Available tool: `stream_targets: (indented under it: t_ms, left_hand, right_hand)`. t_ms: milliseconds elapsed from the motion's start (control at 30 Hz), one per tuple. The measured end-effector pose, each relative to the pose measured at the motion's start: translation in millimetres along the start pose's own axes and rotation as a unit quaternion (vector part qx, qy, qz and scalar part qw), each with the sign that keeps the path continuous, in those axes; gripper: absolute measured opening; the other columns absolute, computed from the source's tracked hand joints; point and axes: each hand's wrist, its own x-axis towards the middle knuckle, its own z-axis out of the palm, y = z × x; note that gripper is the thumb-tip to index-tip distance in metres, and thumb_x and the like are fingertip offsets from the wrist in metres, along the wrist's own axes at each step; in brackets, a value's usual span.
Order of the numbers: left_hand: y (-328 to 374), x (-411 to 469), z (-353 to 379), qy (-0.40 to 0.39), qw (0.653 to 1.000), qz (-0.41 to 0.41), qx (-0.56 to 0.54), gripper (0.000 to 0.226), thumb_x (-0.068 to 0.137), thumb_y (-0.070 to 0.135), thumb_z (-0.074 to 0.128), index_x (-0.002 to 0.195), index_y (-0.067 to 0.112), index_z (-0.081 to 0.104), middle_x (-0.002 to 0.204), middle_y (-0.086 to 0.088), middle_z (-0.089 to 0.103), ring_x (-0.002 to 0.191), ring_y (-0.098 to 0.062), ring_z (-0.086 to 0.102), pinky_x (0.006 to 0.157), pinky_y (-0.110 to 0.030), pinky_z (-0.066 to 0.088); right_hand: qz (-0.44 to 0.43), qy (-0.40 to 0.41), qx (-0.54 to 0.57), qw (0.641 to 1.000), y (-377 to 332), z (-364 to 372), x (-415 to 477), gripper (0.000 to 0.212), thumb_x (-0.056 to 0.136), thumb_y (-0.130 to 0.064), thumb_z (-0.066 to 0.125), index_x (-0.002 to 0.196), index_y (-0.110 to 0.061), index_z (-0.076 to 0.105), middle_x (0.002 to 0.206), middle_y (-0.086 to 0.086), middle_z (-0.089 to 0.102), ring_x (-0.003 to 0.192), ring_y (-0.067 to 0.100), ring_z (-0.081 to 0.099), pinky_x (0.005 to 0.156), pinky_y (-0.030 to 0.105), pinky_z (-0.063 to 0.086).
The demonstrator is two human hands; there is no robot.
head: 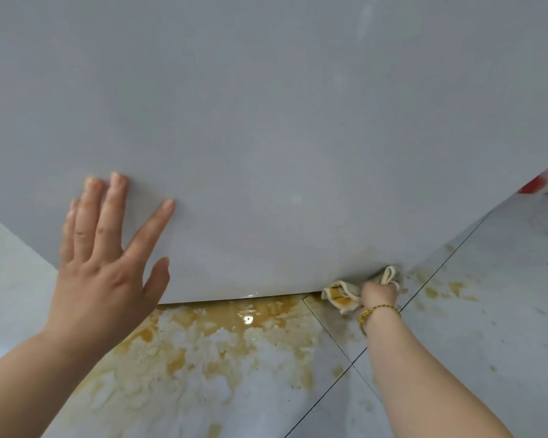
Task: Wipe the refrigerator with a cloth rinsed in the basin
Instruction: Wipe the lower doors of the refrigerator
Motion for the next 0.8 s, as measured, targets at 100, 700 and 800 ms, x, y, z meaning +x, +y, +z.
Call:
stream_targets:
  t_ms: [100,700,800]
  left_hand:
    - [-6,-1,-3,-0.009,1.000,0.016,-0.004,0.055,0.082,0.028,0.042,0.134,0.024,0.026,0.145,-0.018,0.011,0.142,-0.012,-0.010,0.115,-0.030,0.000]
    - [-46,-13,-53,-0.047,0.995,-0.057,-0.068,0.053,0.085,0.023,0.036,0.136,0.011,0.029,0.140,-0.005,0.033,0.141,-0.005,0.006,0.112,-0.017,0.005]
    - [-50,-10,-61,-0.066,0.995,-0.060,-0.054,0.051,0.085,0.027,0.036,0.133,0.012,0.034,0.138,-0.007,0.035,0.133,-0.021,0.021,0.110,-0.018,0.007]
  right_hand:
    - [0.048,-0.023,0.062,0.997,17,31,-18,0.054,0.092,0.008,0.031,0.143,-0.003,0.018,0.144,0.019,0.033,0.126,0.035,0.041,0.101,0.041,0.035]
    - [0.129,-0.395,0.097,0.904,47,78,-177,0.032,0.086,0.014,0.031,0.084,-0.012,0.051,0.065,0.008,0.049,0.056,0.019,0.048,0.048,0.023,0.043]
    - [0.068,-0.480,0.068,0.872,29,58,-194,0.036,0.087,0.012,0.034,0.089,-0.016,0.056,0.077,0.011,0.060,0.069,0.023,0.059,0.060,0.032,0.053]
